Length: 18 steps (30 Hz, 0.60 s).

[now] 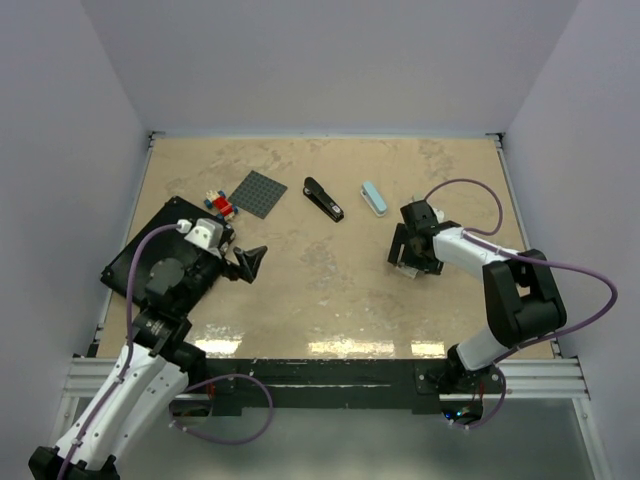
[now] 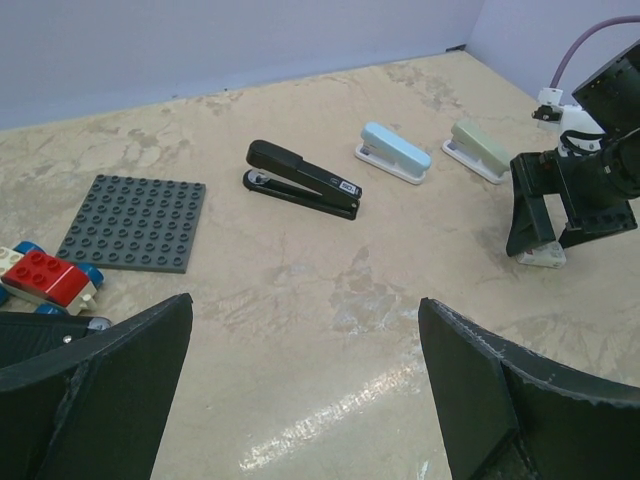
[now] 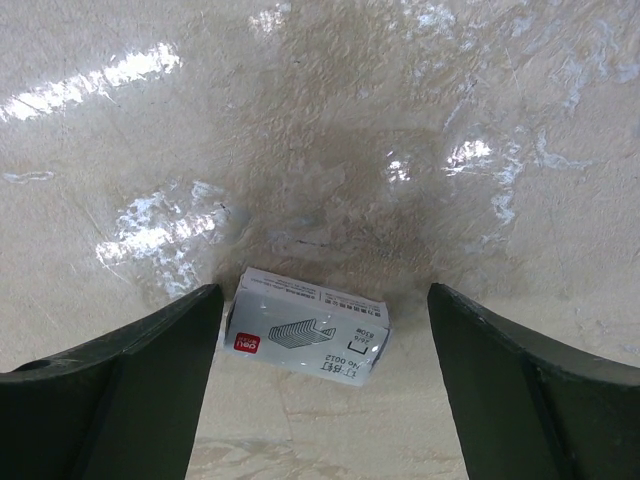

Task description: Load the staples into the stapler

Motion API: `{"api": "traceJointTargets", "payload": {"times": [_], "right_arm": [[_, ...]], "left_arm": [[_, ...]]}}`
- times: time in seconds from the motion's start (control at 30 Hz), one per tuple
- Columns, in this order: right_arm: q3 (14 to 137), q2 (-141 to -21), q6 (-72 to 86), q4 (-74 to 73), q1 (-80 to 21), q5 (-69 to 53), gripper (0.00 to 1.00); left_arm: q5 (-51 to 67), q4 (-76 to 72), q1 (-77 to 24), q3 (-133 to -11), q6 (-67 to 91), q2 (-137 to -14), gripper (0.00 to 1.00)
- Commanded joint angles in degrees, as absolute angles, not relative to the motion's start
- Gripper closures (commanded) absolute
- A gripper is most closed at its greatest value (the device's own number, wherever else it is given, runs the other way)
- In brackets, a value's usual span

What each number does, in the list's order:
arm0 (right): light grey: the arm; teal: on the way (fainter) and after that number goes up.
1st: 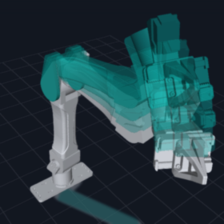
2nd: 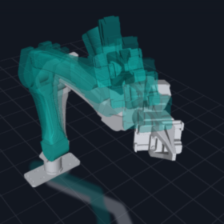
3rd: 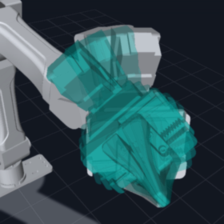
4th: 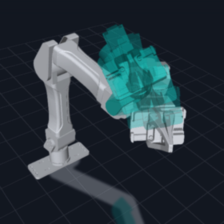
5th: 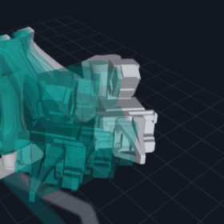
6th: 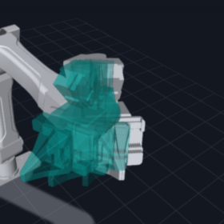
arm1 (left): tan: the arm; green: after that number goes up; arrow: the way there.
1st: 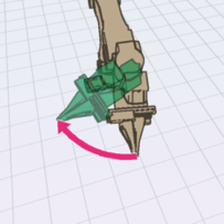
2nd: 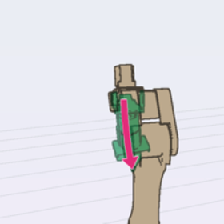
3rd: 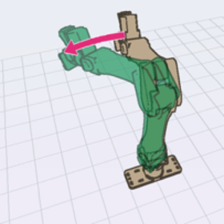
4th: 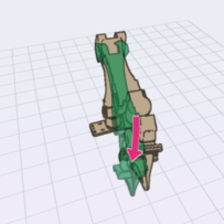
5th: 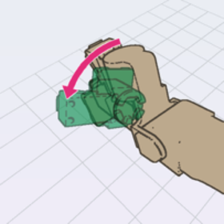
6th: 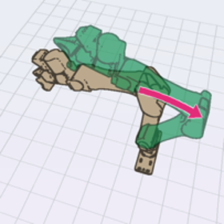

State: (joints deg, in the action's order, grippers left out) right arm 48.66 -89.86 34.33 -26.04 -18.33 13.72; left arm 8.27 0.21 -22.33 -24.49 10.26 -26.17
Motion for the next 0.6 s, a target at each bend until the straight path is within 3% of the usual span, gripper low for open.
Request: {"api": "traceJointTargets", "payload": {"times": [0.0, 0.57], "right_arm": [[49.66, -90.0, 33.13, -25.4, -18.98, 11.34, 0.14], [50.97, -90.26, 31.82, -27.68, -23.9, 12.13, 0.31]], "left_arm": [[9.67, -5.01, -22.59, -23.91, 9.49, -27.59, 0.0], [11.51, -6.68, -22.59, -23.91, 8.61, -29.71, 0.0]]}}
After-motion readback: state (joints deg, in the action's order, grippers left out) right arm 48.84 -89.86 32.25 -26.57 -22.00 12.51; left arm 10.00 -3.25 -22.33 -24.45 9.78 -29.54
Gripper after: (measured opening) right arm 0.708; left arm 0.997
